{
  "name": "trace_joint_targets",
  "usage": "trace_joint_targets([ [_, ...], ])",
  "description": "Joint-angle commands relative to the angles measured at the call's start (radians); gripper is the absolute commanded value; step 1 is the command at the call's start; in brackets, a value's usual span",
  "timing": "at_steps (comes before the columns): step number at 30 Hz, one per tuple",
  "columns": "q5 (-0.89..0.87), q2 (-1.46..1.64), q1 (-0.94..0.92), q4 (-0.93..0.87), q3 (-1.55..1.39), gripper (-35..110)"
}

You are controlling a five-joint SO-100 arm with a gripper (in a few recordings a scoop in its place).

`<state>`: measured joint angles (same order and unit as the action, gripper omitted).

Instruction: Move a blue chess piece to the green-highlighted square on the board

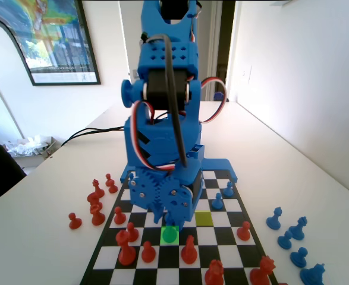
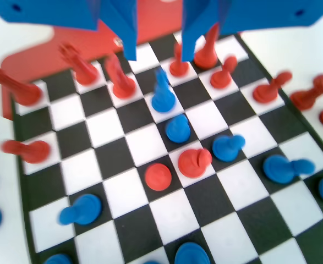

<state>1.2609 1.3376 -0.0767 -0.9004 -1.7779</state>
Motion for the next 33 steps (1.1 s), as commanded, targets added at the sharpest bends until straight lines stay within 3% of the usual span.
trace_joint_targets([
  [1, 0.009, 0.184, -0.002, -0.098, 0.098, 2],
  [24, 0.344, 1.065, 0.052, -0.816, 0.06, 1],
  [29, 0.44, 1.278, 0.067, -0.859, -0.091, 1],
  [33, 0.489, 1.448, 0.089, -0.796, -0.253, 1],
])
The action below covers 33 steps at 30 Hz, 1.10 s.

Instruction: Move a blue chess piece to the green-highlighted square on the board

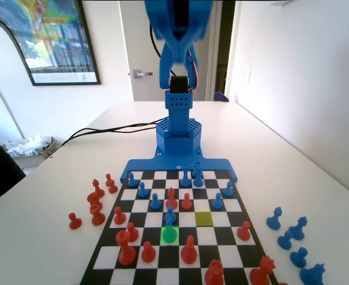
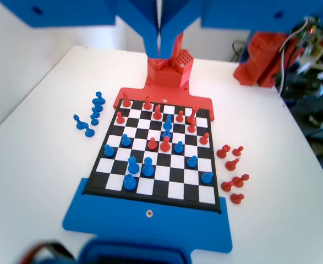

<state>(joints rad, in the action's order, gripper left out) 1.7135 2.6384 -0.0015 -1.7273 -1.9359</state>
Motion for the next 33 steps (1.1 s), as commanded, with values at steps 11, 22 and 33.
trace_joint_targets([
  [11, 0.043, 0.356, 0.035, 0.138, -0.239, 1],
  [22, 0.044, 0.413, -0.008, 0.153, -0.244, 1],
  [33, 0.035, 0.413, -0.015, 0.153, -0.244, 4],
])
